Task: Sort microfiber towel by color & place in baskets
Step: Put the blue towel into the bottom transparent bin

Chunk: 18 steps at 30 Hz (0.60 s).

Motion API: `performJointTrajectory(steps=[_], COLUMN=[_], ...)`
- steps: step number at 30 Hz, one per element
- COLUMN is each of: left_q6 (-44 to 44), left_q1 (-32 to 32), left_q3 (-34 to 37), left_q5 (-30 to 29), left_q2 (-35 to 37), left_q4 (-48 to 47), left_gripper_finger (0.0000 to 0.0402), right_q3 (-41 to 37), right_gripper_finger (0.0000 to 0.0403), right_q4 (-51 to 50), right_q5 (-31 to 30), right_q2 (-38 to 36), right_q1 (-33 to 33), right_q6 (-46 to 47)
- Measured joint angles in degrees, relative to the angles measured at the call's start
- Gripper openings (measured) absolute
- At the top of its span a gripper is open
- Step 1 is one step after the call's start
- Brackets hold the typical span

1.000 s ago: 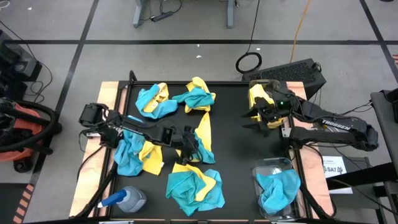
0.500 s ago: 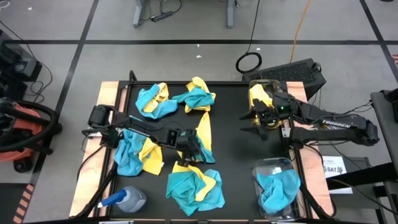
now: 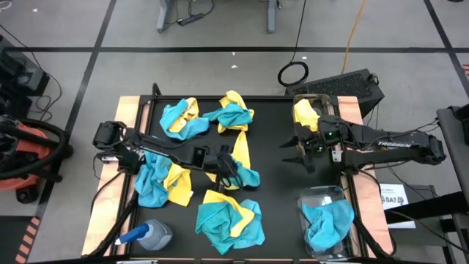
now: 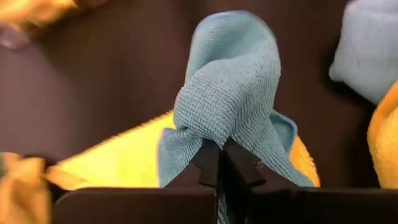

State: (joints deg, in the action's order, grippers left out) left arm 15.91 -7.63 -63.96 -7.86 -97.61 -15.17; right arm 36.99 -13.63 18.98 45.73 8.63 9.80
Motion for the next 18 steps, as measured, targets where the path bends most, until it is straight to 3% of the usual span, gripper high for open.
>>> performJointTrajectory(steps=[8,18], left_q6=[5.5,12.9], left_q1=[-1.9,-4.2], left_q3=[-2.0,-6.2], left_q5=[-4.9,-12.0], left_q2=[5.8,7.0], left_q4=[-0.4,0.0], left_gripper_finger=[0.0004,0.0003], right_q3=[0.0,0.0], right_gripper_finger=[0.0254,0.0254], right_q4=[16.5,39.3], right_q5=[0.1,-3.6], right_q2=[9.2,25.7], right_q1=[-7.1,-11.7], right_q6=[-0.2,-1.5])
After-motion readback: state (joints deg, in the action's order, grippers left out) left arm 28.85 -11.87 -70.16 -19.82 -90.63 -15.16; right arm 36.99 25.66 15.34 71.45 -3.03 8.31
